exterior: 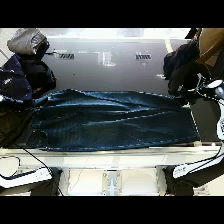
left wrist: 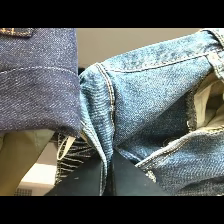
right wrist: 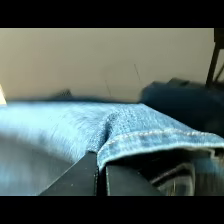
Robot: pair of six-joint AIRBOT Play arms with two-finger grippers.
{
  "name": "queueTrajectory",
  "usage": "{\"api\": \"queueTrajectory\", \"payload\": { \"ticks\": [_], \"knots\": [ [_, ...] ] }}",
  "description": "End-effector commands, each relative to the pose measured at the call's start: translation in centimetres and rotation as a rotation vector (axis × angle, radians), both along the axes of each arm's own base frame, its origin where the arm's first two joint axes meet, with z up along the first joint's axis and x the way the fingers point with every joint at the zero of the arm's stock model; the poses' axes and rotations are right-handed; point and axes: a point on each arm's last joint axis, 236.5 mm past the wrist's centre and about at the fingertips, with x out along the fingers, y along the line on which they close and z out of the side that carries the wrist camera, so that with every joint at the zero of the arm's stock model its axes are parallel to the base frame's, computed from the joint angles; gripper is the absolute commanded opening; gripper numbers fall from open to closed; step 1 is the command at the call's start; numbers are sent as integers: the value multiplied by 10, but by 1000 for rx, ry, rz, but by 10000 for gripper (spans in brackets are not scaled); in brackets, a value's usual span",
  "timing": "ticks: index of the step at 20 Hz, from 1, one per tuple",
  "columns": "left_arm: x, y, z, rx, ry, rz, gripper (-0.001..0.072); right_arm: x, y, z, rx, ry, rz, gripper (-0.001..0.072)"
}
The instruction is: Fold the clothes and pants, and hang the long-sleeved shirts on hangers.
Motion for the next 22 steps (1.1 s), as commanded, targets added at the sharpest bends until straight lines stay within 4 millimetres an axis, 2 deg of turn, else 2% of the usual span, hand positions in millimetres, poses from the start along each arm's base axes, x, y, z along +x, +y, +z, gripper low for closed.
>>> {"api": "queueTrajectory", "payload": {
  "ticks": [1,2,3,5,7,8,10,12,15,16,17,21,22],
  "knots": [
    [-1,2,0,7,2,-1,25,45,-38,-16,-56,-135,-203,180],
    [-1,2,0,5,2,4,25,58,-45,-5,-59,-190,-244,574],
    [-1,2,0,3,3,6,25,69,-50,7,-57,-231,-264,669],
    [-1,1,0,1,6,4,25,82,-53,36,-79,-275,-227,668],
    [-2,0,0,-1,9,3,25,73,-59,52,-140,-226,-121,655],
    [-2,0,0,0,9,3,25,56,-59,50,-171,-150,-52,614],
    [-2,0,0,0,9,2,25,9,-63,29,-200,35,38,609],
    [-2,0,0,0,9,2,25,-30,-60,7,-160,170,71,609],
    [-2,0,0,0,9,3,25,-57,-40,-13,-65,237,124,602],
    [-2,0,0,0,9,2,25,-57,-27,-16,-36,222,160,546],
    [-2,0,0,0,9,2,25,-54,-19,-19,-22,205,178,544],
    [-4,-1,-1,-6,17,0,25,-27,-12,-18,-31,112,139,544],
    [-4,-2,-1,-7,17,0,25,-23,-7,-15,-8,90,137,508]
  ]
}}
